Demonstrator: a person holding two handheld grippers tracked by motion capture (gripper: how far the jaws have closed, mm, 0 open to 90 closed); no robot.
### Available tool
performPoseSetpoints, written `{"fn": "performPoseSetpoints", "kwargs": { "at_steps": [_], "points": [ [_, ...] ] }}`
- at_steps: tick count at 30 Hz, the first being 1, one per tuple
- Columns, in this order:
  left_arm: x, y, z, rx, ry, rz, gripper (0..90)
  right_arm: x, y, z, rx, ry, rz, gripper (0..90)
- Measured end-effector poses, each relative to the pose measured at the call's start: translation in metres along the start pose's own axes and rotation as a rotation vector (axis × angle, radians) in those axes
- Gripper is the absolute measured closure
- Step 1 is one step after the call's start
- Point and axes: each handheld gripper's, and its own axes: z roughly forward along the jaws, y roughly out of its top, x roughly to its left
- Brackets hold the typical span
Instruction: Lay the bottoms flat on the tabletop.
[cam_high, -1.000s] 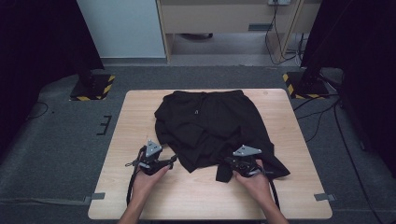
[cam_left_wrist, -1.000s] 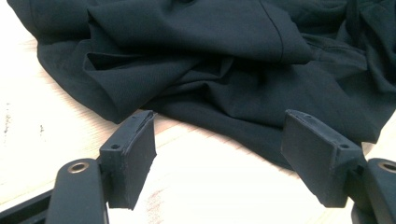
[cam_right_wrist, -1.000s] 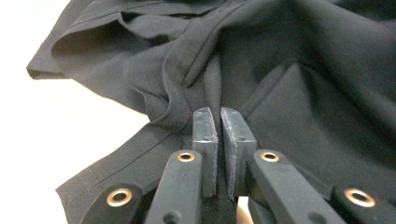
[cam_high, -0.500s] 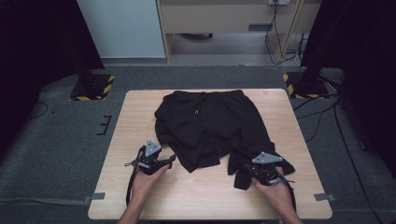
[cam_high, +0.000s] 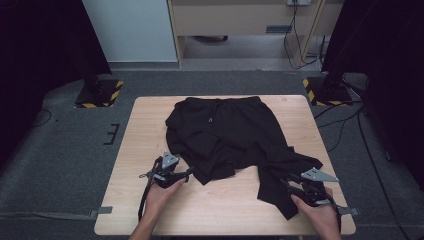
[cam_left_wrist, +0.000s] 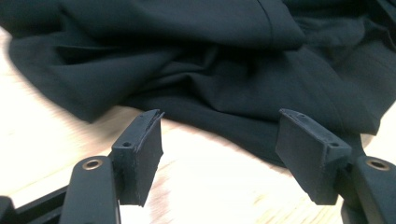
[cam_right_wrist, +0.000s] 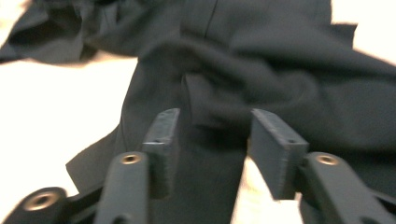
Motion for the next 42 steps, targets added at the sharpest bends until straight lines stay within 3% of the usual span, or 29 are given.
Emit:
{"fn": "performPoseSetpoints", "kwargs": {
  "at_steps": [3,6,10,14,17,22,24,33,42],
  "points": [
    [-0.003,0.003,0.008,0.005,-0.005,0.006,28.5,0.003,0.002,0.000,-0.020,-0.006,0.015,44.1],
    [-0.003,0.007,0.018,0.009,-0.005,0.007,26.5,0.002,-0.002,0.002,-0.006,-0.011,0.029,42.7],
    [-0.002,0.013,0.030,0.050,0.011,0.035,26.7,0.002,-0.008,-0.003,0.002,-0.023,0.041,41.7],
    [-0.001,0.019,0.039,0.068,0.006,0.017,30.7,0.004,-0.013,-0.010,0.007,-0.026,0.031,41.1],
    [-0.001,0.021,0.041,0.064,0.030,0.029,46.9,0.005,-0.016,-0.014,0.005,-0.035,0.031,41.1],
    [0.002,0.022,0.041,0.061,0.021,0.055,80.4,0.004,-0.018,-0.018,0.008,-0.055,0.028,41.4],
    [0.002,0.022,0.037,0.075,0.017,0.065,85.9,0.005,-0.018,-0.016,0.011,-0.057,0.031,41.6],
    [-0.001,0.006,0.000,0.095,0.012,0.095,86.6,0.012,-0.008,-0.002,0.008,-0.058,-0.022,42.3],
    [0.010,-0.018,-0.049,0.105,0.040,0.064,86.5,0.016,0.010,0.020,0.010,-0.061,-0.087,42.3]
  ]
}}
